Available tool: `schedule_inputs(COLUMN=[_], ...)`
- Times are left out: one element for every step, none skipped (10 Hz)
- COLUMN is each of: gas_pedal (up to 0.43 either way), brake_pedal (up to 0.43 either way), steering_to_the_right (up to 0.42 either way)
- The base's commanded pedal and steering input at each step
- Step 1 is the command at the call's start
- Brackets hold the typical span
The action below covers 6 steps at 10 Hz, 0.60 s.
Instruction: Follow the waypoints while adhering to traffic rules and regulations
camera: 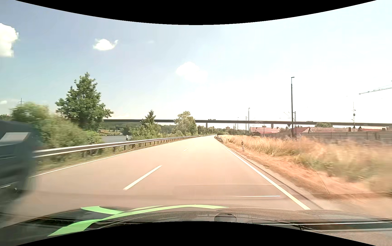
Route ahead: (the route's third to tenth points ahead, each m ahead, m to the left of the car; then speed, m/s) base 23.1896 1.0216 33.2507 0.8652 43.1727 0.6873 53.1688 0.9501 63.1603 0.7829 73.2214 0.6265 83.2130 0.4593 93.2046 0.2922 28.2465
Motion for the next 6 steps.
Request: schedule_inputs(gas_pedal=[0.268, 0.248, 0.228, 0.220, 0.220, 0.209], brake_pedal=[0.000, 0.000, 0.000, 0.000, 0.000, 0.000], steering_to_the_right=[-0.001, -0.001, -0.001, -0.001, -0.001, -0.001])
